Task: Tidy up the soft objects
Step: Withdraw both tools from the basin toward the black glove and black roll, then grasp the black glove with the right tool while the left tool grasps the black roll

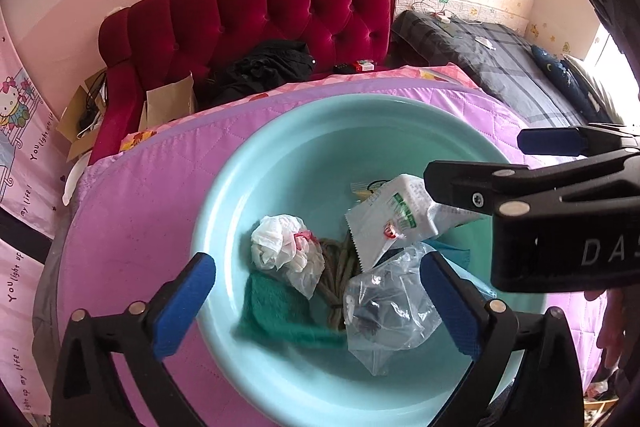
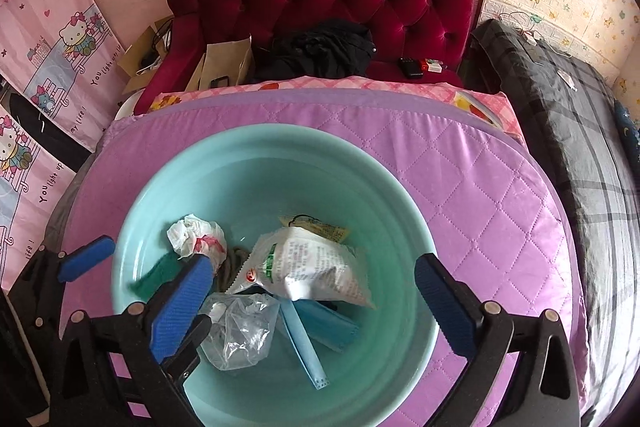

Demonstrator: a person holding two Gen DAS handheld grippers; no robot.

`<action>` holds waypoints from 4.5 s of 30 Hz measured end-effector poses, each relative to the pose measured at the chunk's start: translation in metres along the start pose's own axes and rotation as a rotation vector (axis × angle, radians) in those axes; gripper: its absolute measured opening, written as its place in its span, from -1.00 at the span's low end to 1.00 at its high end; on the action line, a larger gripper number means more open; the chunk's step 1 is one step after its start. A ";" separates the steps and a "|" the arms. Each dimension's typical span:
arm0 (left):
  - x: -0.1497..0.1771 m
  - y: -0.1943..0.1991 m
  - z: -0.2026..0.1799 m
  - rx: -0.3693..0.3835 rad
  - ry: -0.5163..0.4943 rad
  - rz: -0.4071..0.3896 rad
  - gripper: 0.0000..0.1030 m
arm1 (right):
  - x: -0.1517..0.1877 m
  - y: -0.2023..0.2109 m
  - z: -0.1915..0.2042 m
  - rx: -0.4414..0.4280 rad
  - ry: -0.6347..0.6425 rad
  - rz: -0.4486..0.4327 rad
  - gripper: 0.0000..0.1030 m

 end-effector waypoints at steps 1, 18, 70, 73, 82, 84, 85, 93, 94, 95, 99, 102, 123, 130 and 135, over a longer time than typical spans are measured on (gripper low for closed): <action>0.001 0.001 0.000 -0.002 -0.001 0.000 1.00 | 0.002 0.001 0.000 0.002 0.001 0.002 1.00; 0.032 0.041 -0.008 -0.018 -0.031 -0.014 1.00 | 0.048 0.048 0.003 0.017 0.016 -0.015 1.00; 0.201 0.093 -0.031 -0.047 0.074 -0.013 1.00 | 0.227 0.055 0.008 -0.054 0.157 -0.030 1.00; 0.210 0.089 -0.031 -0.051 0.087 0.002 1.00 | 0.233 0.049 0.008 -0.050 0.172 -0.020 1.00; 0.224 0.081 -0.032 -0.059 0.104 0.035 1.00 | 0.238 0.036 0.005 -0.058 0.185 0.018 1.00; 0.225 0.080 -0.030 -0.065 0.110 0.039 1.00 | 0.239 0.030 0.007 -0.068 0.200 0.038 1.00; 0.225 0.079 -0.028 -0.067 0.116 0.040 1.00 | 0.240 0.027 0.008 -0.071 0.209 0.048 1.00; 0.228 0.072 -0.023 -0.074 0.137 0.058 1.00 | 0.243 0.001 0.025 -0.100 0.327 0.129 1.00; 0.229 0.071 -0.023 -0.075 0.141 0.061 1.00 | 0.244 -0.002 0.026 -0.101 0.335 0.138 1.00; 0.229 0.070 -0.022 -0.074 0.146 0.064 1.00 | 0.244 -0.007 0.027 -0.102 0.343 0.151 1.00; 0.232 0.066 -0.019 -0.080 0.156 0.075 1.00 | 0.245 -0.022 0.032 -0.100 0.370 0.185 1.00; 0.236 0.061 -0.017 -0.087 0.158 0.088 1.00 | 0.245 -0.030 0.037 -0.118 0.371 0.205 1.00; 0.220 0.044 -0.019 -0.062 0.147 0.100 1.00 | 0.251 -0.010 0.017 -0.177 0.228 0.172 -0.58; 0.204 0.036 -0.029 -0.052 0.120 0.076 1.00 | 0.246 0.002 -0.005 -0.125 0.132 0.143 -0.58; 0.194 0.026 -0.037 -0.057 0.107 0.063 1.00 | 0.243 0.008 -0.014 -0.110 0.102 0.127 -0.58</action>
Point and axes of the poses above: each gripper's, at about its wrist camera, not at the fingertips, and y roughly against the way its jaws point, z to its left, x to its underside, the point moved 7 cm from there along -y, roughly the way its jaws point, and after that the axes turned 4 degrees about -x, right-handed, at the moved point
